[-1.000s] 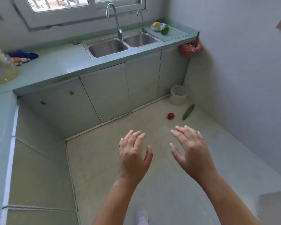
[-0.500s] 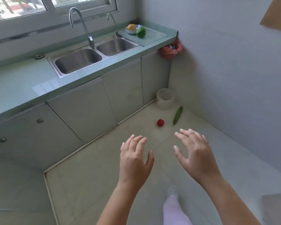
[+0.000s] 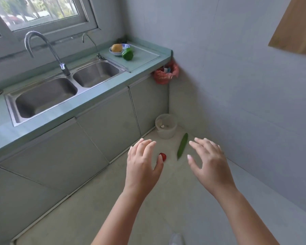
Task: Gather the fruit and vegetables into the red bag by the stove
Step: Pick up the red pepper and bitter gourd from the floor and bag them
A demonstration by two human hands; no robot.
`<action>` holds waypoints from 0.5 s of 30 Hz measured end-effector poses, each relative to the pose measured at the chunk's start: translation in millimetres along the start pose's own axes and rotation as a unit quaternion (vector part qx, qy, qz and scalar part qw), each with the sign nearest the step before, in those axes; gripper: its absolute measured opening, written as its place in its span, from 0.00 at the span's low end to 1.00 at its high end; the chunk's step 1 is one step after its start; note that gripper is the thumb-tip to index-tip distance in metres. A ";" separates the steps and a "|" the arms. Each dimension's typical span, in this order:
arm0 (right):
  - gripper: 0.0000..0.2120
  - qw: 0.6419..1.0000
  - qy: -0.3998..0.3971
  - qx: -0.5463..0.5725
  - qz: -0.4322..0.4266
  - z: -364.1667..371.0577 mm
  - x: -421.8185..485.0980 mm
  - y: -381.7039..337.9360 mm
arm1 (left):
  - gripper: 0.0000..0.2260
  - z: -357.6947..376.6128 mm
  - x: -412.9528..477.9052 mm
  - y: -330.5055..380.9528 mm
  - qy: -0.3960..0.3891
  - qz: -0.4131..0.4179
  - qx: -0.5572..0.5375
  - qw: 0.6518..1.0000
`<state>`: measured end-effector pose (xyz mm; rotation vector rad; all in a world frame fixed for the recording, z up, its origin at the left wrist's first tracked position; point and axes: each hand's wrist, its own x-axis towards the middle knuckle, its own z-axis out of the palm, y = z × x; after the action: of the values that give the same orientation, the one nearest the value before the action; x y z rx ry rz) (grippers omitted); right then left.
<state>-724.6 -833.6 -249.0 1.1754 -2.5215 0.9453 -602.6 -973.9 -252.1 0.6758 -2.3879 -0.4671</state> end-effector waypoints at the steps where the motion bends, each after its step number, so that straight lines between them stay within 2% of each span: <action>1: 0.21 1.000 -0.001 0.000 0.006 3.8 10.3 8.6 | 0.18 8.1 8.2 -0.8 -0.004 -0.004 -0.003 1.000; 9: 0.21 0.999 -0.025 -0.007 0.023 42.5 81.9 62.0 | 0.19 70.8 74.0 -28.9 -0.044 -0.023 0.001 0.999; 15: 0.21 0.998 -0.053 -0.037 0.018 90.7 160.2 99.1 | 0.17 133.1 155.4 -63.7 -0.047 -0.050 -0.049 0.996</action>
<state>-897.2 -941.5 -296.8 1.1917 -2.6435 0.8091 -771.4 -1091.7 -311.5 0.7456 -2.4091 -0.6665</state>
